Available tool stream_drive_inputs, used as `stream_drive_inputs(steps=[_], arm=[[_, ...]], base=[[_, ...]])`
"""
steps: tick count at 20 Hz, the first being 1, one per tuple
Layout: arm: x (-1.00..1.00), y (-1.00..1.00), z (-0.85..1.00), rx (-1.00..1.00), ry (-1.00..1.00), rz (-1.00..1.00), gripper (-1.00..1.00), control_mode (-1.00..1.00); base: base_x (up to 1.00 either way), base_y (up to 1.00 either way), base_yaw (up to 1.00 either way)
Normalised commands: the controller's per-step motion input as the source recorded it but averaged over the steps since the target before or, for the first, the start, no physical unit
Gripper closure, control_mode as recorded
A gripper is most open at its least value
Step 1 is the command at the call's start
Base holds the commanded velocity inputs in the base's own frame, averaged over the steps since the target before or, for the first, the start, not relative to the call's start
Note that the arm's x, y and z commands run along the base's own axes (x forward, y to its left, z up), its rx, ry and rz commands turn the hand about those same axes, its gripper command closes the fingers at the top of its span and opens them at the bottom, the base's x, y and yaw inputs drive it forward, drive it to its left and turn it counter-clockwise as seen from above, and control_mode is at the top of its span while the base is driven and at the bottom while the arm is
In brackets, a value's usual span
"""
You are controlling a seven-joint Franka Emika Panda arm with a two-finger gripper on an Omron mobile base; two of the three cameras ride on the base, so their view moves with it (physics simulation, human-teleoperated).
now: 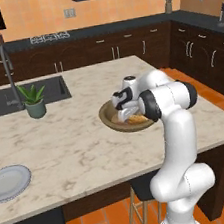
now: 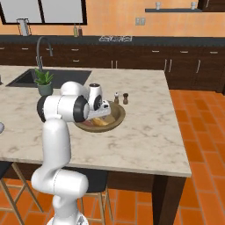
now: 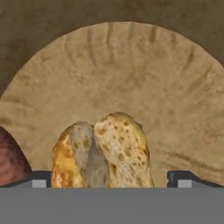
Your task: Place one bun and one sausage from the bowl on each plate.
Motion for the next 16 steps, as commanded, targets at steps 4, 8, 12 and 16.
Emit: stream_drive_inputs(steps=[4,8,12,16], arm=[[-0.04,0.13,-0.39,0.00,-0.02,0.00,1.00,-1.00],[0.00,0.00,-0.20,0.00,0.00,0.00,1.00,-1.00],[0.00,0.00,0.08,0.00,-0.08,0.00,1.00,-1.00],[-0.06,0.14,0.54,0.00,-0.09,0.00,1.00,-1.00]], base=[[0.00,0.00,0.00],[0.00,0.00,0.00],[0.00,0.00,0.00],[0.00,0.00,0.00]])
